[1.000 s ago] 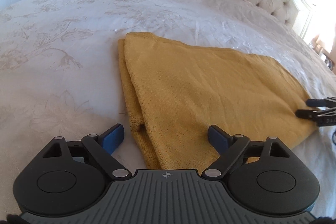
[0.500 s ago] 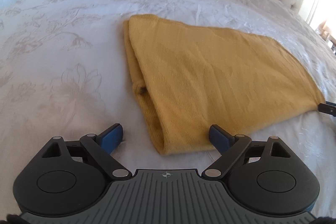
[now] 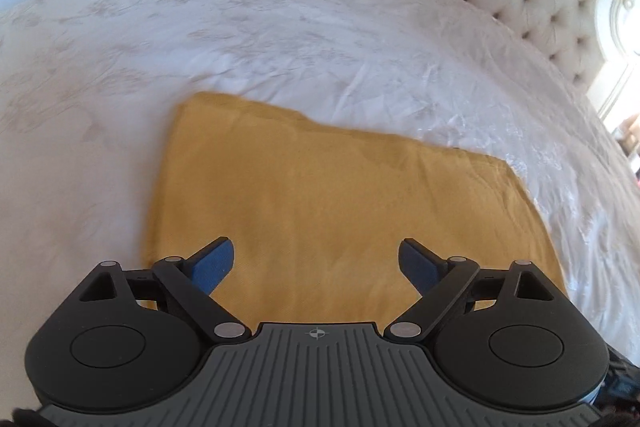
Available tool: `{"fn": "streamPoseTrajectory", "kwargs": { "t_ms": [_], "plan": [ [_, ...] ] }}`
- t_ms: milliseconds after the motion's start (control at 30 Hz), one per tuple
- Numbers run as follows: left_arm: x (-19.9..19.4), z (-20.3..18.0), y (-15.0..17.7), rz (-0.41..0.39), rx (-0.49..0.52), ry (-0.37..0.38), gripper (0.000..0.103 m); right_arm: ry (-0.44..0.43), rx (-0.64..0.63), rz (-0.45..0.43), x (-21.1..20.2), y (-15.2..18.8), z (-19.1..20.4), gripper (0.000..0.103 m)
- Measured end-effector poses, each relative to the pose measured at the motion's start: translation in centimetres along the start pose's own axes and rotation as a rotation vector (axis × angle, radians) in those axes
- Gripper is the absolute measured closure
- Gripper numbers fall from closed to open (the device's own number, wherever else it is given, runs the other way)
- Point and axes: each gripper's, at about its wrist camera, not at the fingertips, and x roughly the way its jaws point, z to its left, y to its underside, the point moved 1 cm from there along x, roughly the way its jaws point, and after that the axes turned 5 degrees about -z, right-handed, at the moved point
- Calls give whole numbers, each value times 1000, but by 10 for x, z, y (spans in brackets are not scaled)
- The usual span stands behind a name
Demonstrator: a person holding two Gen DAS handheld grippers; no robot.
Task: Fold small clothes
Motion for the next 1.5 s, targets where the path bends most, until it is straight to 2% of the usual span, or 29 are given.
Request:
{"fn": "streamPoseTrajectory", "kwargs": {
  "t_ms": [200, 267, 333, 400, 567, 633, 767, 1000, 1067, 1233, 1300, 1367, 1500],
  "plan": [
    [44, -30, 10, 46, 69, -52, 13, 10, -25, 9, 2, 3, 2, 1],
    [58, -34, 20, 78, 128, -95, 13, 7, -20, 8, 2, 3, 2, 1],
    [65, -42, 30, 78, 238, -128, 8, 5, -15, 6, 2, 3, 1, 1],
    [65, -47, 30, 84, 276, -141, 8, 4, -14, 6, 2, 3, 1, 1],
    [59, -35, 15, 139, 176, -94, 9, 7, -18, 6, 2, 3, 2, 1],
    [51, -32, 19, 146, 171, -84, 9, 7, -19, 6, 3, 3, 2, 1],
    [31, -37, 46, 189, 279, -60, 8, 6, -17, 6, 3, 3, 2, 0],
    [-18, -36, 84, 256, 380, 24, 9, 7, -18, 5, 3, 4, 2, 0],
    [-27, -35, 77, 249, 354, 59, 10, 6, -18, 5, 3, 3, 1, 0],
    [-33, -26, 30, 104, 113, 106, 10, 6, -18, 6, 3, 4, 1, 0],
    [-21, -29, 9, 65, 74, 83, 10, 6, -18, 6, 3, 3, 1, 0],
    [-2, -38, -7, 39, 80, 42, 10, 5, -17, 6, 3, 3, 1, 0],
    [41, -48, -24, 34, 19, -7, 10, 2, -9, 4, 2, 4, 1, 0]
  ]
}}
